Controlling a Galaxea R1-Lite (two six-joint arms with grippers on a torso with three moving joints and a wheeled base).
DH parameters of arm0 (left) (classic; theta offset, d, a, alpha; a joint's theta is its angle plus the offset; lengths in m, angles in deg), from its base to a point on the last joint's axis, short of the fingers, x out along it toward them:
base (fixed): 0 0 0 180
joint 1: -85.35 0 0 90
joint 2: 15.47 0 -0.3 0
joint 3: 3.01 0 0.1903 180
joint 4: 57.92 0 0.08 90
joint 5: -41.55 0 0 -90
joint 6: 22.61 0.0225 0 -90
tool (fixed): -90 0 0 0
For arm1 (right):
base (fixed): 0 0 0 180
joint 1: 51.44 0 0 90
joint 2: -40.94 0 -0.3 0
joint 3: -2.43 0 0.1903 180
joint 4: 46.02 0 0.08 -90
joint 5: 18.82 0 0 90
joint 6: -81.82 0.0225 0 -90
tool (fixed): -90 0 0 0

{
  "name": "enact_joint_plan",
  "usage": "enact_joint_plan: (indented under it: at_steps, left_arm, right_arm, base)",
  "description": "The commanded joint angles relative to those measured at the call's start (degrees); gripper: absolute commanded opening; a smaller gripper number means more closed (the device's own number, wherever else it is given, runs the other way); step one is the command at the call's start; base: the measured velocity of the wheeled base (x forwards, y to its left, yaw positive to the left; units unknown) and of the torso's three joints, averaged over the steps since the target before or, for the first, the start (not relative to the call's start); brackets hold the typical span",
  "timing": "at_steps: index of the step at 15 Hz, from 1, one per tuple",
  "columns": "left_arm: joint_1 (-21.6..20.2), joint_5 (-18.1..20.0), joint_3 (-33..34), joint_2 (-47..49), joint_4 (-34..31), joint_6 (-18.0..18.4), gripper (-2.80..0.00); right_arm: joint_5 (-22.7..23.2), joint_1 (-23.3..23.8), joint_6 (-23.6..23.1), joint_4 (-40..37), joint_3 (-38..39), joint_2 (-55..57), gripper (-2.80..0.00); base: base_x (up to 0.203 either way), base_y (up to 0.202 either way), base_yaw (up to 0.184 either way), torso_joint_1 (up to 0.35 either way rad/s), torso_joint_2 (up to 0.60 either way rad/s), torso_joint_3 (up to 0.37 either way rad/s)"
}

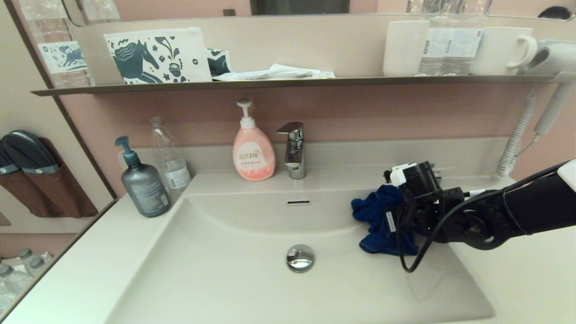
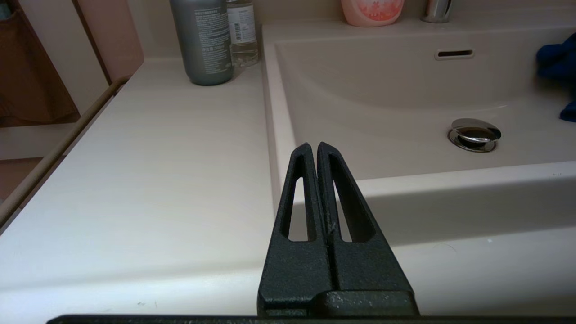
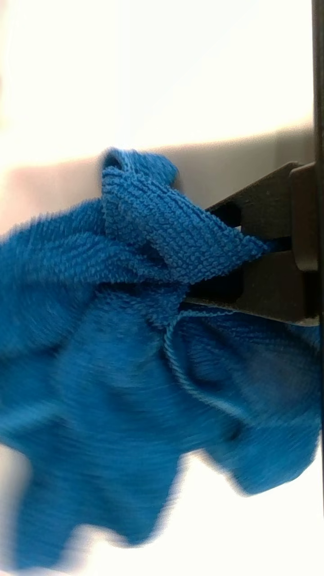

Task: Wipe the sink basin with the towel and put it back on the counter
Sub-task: Wipe the sink

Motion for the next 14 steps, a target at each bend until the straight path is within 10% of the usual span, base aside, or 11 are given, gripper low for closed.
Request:
enact_joint_plan:
  at_steps: [1,5,14]
  left_arm:
    - [0.0,0.0,0.0,0.1,0.1,0.0,-2.80]
    - [0.0,0.0,0.0,0.1,0.0,0.0,-2.80]
    - [0.0,0.0,0.0,0.1,0.1,0.0,-2.80]
  right_arm:
    - [0.1,-1.4,0.4,-9.8,1.2,-3.4,-2.80]
    - [0.7,-7.8,9.0,-40.0,-2.3,-3.9,-2.80]
    - [7.0,-17.3,14.6,-76.0,-10.8,-5.1,-2.80]
  base:
    - [0.000,0.000,0.000,0.000,0.00,0.000]
    - [0.000,0.000,0.000,0.000,0.00,0.000]
    - [0.000,0.000,0.000,0.000,0.00,0.000]
